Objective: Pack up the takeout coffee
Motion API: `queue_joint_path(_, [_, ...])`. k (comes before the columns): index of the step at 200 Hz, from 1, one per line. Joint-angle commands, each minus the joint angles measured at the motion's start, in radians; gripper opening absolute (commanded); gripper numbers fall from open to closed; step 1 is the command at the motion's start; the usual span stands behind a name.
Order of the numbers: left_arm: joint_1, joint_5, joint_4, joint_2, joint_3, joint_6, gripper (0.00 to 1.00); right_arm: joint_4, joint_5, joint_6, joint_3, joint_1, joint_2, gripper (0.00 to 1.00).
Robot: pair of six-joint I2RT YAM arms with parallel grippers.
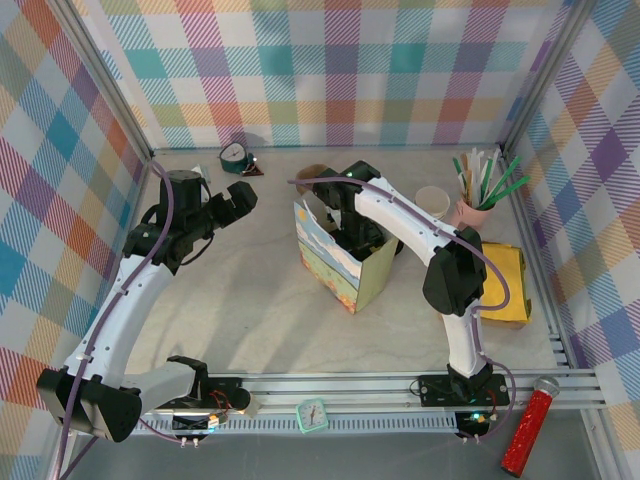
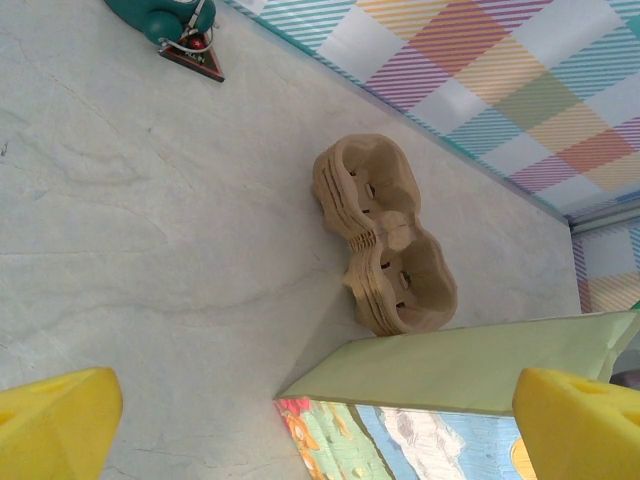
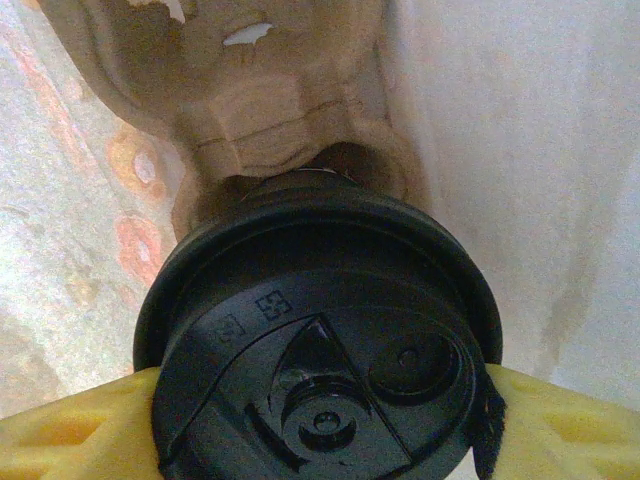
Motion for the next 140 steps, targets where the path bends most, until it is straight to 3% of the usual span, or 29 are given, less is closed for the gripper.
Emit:
queue_joint_path(1, [0.008,0.011,0.002,-0.003,0.020,0.001,1.00,-0.001,0.002,-0.003,-0.023,-0.009,-0.013,0.70])
queue_joint_path(140, [0.008,0.012,0.004,0.001,0.025,0.003,1.00,0.026,-0.005,-0.004,-0.060,-0.014,-0.013,0.70])
